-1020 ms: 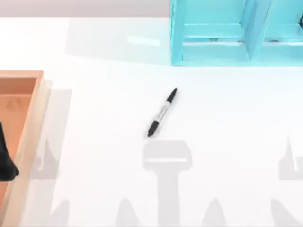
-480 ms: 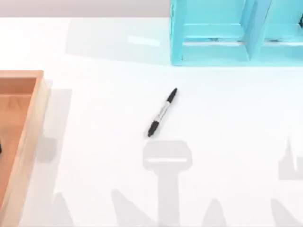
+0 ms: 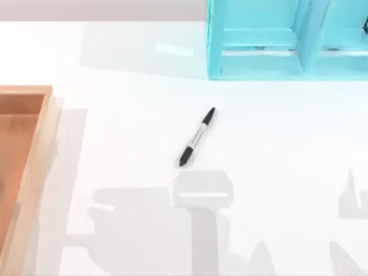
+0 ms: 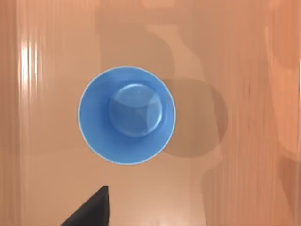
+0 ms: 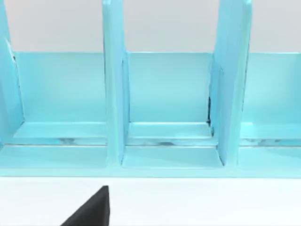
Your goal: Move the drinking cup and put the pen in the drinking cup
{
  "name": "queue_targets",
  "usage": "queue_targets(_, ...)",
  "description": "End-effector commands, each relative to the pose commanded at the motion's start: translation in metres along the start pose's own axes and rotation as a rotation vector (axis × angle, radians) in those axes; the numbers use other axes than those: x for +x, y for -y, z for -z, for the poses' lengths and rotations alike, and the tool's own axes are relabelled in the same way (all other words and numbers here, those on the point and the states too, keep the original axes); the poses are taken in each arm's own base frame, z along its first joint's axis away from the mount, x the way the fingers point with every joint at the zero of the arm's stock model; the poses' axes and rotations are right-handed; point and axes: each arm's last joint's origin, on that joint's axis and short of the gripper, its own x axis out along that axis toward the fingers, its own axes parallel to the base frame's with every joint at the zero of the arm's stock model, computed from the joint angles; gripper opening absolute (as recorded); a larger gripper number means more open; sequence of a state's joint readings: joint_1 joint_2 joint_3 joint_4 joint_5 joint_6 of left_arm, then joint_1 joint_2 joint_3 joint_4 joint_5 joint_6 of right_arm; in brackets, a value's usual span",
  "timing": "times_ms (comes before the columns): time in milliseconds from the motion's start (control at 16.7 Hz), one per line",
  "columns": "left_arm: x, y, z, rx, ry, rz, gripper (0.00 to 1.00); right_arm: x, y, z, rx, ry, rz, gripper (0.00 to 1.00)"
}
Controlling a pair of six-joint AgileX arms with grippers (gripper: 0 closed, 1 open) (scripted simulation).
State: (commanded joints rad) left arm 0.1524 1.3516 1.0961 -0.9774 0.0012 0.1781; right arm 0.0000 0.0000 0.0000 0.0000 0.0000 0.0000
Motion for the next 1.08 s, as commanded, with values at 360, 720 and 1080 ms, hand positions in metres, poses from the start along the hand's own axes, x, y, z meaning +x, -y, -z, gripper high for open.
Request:
queue_targets(360, 0.033, -0.024, -0.052, 0.005, -0.290, 0.049, 1.00, 0.000, 0.000, 0.000, 0.000, 0.000, 0.000, 1.00)
queue_targets(720, 0.038, -0.029, -0.060, 0.005, -0.330, 0.058, 1.00, 0.000, 0.000, 0.000, 0.000, 0.000, 0.000, 1.00)
queue_targets(1080, 0.070, -0.027, -0.052, 0.005, -0.339, 0.060, 1.00, 0.000, 0.000, 0.000, 0.000, 0.000, 0.000, 1.00)
